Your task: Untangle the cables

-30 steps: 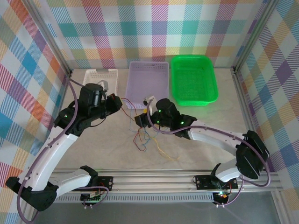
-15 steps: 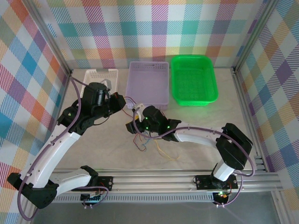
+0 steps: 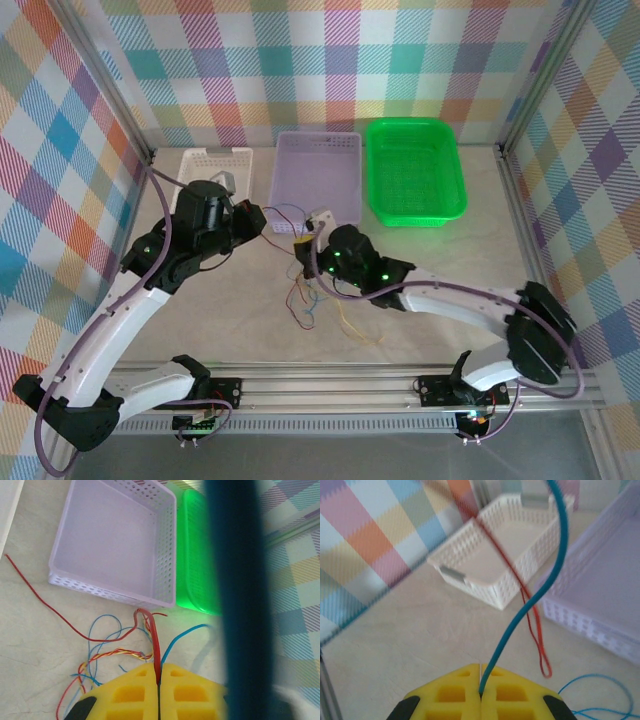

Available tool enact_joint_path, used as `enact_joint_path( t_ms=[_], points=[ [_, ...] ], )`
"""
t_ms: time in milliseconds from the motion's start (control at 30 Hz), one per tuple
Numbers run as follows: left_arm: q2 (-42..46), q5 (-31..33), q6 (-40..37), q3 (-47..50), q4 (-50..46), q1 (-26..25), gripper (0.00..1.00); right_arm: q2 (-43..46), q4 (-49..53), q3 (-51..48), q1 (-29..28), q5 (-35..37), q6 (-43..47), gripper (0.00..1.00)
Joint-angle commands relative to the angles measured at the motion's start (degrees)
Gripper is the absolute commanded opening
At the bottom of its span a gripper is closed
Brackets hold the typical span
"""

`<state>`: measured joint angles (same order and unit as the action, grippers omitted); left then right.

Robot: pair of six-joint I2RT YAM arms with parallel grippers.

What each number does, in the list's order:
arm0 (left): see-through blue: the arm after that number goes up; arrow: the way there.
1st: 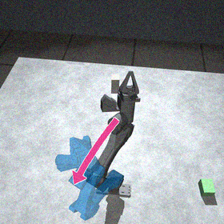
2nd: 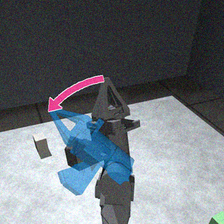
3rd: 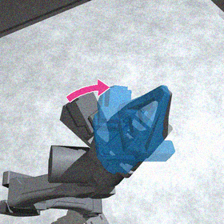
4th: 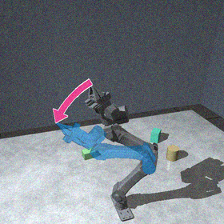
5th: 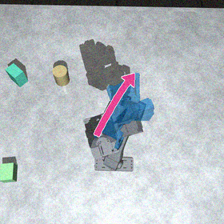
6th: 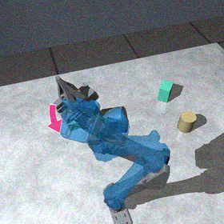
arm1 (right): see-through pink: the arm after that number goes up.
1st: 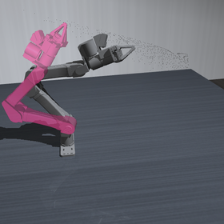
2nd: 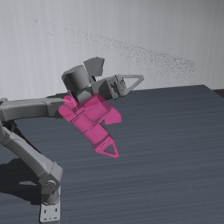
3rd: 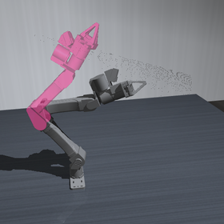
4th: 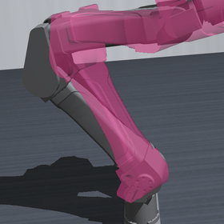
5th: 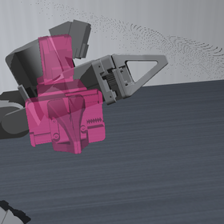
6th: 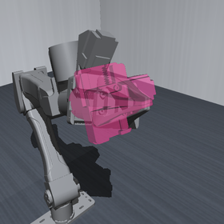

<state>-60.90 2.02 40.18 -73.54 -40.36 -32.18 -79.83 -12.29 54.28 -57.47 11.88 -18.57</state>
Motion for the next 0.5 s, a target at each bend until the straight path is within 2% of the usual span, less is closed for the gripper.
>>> enact_joint_path(
  t_ms=[0,100,200,300,467],
  points=[
    [0.3,1.1,-1.4,2.0,-0.1,-0.4,0.00,5.9,0.7,-1.2,-0.4,2.7,1.0,0.00],
    [-0.5,1.0,-2.1,2.6,0.0,-0.4,0.00,11.0,4.1,-1.3,-0.2,4.6,2.1,0.00],
    [-1.6,0.5,-2.7,3.5,0.2,-0.4,0.05,15.5,9.4,1.0,0.6,6.2,3.0,0.00],
    [-2.2,0.0,-2.8,5.2,1.0,-0.4,0.11,18.4,16.0,6.2,1.7,6.6,4.1,0.00],
    [-2.9,-0.2,-3.2,7.8,2.1,-0.4,0.16,19.5,24.6,16.9,2.6,8.1,8.0,0.00]
  ],
)
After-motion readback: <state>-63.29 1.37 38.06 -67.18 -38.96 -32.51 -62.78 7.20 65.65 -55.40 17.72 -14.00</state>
